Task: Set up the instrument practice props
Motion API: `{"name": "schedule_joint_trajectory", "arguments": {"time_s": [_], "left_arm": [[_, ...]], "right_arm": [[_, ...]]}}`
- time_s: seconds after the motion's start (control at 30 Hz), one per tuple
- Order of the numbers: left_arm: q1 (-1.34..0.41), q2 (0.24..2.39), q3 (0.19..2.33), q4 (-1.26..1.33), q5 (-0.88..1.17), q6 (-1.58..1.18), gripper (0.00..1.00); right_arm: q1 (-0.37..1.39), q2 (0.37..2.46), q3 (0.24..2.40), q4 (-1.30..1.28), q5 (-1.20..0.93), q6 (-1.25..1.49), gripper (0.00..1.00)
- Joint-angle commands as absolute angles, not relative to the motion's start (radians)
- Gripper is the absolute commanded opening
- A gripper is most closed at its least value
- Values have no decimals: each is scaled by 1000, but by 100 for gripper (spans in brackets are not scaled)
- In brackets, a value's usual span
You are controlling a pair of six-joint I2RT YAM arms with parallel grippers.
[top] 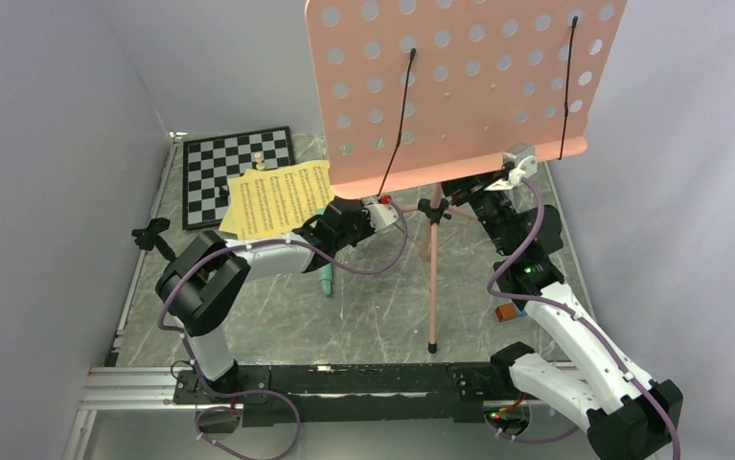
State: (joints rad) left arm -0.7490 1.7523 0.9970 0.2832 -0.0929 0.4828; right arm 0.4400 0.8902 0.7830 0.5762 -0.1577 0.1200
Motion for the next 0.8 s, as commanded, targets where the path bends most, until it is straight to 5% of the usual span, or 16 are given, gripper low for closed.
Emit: {"name": "schedule_joint_trajectory", "arguments": {"time_s": [0.0,0.77], "left_arm": [[-663,1786,1031,326,-242,468,0],[-599,1833,1120,228,-166,523,0]], "right_arm": [[451,826,902,770,-172,124,0],[455,882,840,790,-70,138,0]]}}
